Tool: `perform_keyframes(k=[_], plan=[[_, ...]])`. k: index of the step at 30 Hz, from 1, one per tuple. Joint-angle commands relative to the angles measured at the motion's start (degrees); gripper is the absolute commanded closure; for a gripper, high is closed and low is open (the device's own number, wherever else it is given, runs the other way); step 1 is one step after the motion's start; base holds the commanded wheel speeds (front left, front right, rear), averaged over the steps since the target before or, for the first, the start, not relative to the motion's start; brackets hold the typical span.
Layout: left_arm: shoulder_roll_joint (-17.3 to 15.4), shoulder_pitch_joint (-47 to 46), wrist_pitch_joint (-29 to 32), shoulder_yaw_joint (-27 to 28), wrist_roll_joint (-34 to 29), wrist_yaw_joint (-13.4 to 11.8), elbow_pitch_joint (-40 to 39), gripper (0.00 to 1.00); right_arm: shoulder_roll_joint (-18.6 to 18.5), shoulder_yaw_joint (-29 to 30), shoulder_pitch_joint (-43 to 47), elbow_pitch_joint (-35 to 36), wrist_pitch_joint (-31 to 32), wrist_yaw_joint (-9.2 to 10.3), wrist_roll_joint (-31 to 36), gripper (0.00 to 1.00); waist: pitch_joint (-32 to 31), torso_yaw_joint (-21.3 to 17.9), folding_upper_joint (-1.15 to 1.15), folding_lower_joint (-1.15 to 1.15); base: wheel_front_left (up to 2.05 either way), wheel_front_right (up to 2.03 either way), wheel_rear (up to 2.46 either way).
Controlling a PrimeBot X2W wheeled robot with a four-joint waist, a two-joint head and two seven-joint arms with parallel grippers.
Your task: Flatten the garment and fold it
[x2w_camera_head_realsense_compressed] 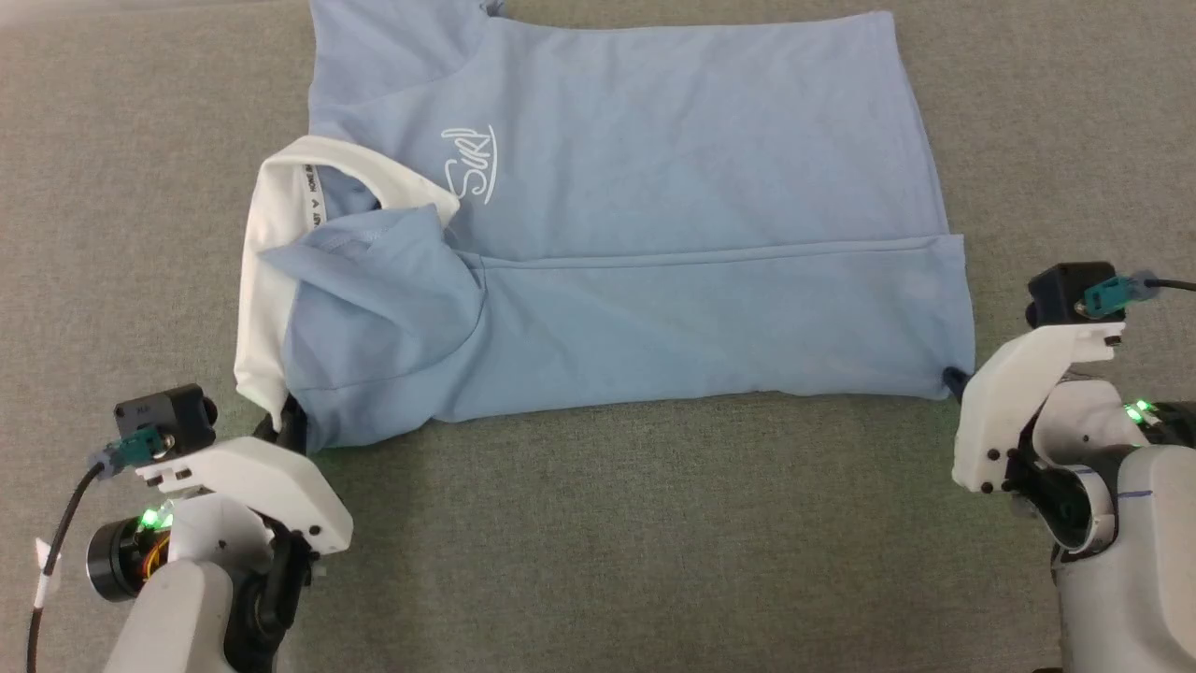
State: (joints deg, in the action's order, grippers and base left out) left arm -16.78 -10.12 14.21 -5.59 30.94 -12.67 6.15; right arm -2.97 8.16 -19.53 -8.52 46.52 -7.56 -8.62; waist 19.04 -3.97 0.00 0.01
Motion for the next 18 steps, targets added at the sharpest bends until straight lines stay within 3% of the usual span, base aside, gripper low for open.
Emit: perform_keyframes(k=[1,11,18], plan=[[0.2,0.4,-1.1,-0.3,-0.8,-0.1,0.9,1.00,0.1,0.1,1.0,1.6,-1.5,0.08,-0.1,1.00,-0.4,0.1,0.00,-0.01,0.00,0.00,0.00],[-0.2,3.2,-10.6,0.6,-5.1,-2.5,-0.8,1.00,0.1,1.4,5.0,6.7,-15.8,0.08,-2.0,1.00,-4.9,0.7,0.00,-0.01,0.00,0.00,0.00],[-1.3,10.6,-8.7,0.7,-6.1,-5.0,-6.4,1.00,0.1,3.5,12.8,11.4,-15.9,0.08,-4.3,1.00,-7.7,1.4,0.00,-0.01,0.00,0.00,0.00]])
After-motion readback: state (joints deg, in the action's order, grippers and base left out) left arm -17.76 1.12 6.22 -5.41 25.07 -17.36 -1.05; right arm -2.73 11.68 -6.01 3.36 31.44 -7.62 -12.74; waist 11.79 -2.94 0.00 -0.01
